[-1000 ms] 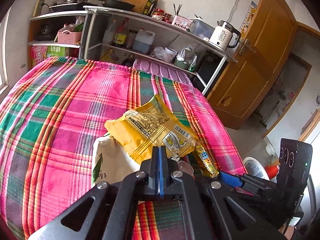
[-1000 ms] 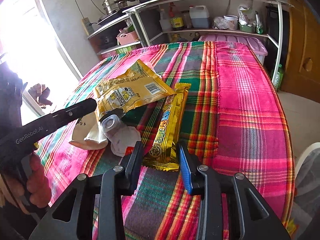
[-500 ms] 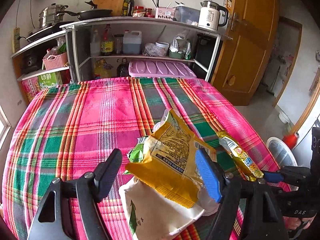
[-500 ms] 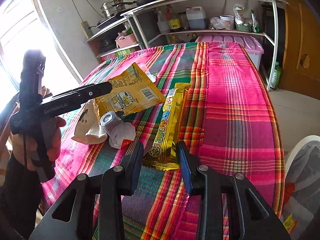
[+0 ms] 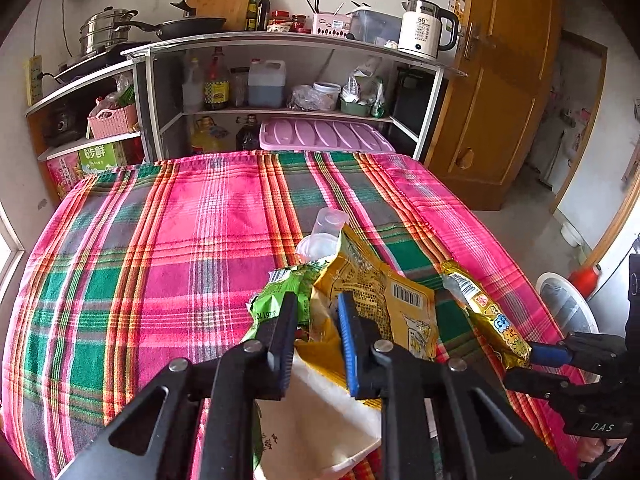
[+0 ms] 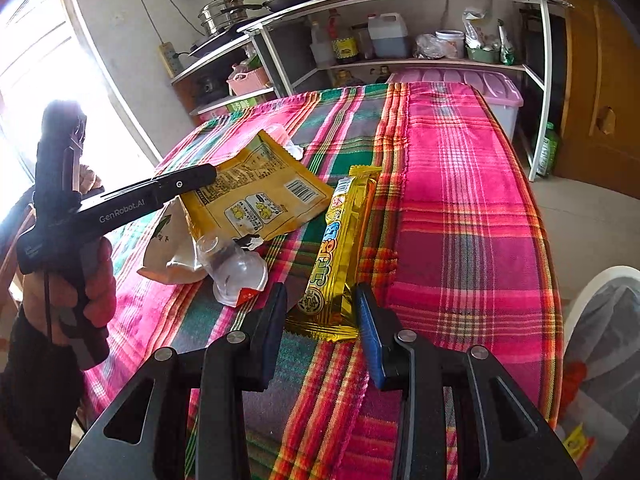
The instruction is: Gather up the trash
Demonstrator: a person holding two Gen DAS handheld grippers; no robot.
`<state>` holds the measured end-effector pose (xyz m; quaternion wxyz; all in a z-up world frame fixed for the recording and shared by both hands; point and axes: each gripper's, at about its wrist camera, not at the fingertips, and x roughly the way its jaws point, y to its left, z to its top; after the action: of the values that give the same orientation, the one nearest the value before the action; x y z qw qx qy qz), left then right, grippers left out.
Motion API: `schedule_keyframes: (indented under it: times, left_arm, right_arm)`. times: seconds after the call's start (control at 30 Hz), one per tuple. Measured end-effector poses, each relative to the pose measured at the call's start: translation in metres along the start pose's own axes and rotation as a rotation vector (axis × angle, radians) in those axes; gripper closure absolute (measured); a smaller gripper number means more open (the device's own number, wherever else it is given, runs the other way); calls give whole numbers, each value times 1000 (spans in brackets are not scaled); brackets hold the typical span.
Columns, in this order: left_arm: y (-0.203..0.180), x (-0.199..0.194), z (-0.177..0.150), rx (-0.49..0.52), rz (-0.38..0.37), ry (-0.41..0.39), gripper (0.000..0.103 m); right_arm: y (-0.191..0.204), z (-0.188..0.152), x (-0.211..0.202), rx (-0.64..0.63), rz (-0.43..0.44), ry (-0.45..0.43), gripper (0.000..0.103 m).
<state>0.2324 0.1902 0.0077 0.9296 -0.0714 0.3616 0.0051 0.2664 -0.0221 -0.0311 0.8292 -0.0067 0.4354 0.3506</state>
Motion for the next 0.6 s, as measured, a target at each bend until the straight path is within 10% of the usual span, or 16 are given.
schedule_keyframes:
  times: [0.6]
  left_arm:
    - [-18,-70,-6,-64,-20,-132,87]
  right_arm:
    - [0,-14,-53,5,-38,-79,67]
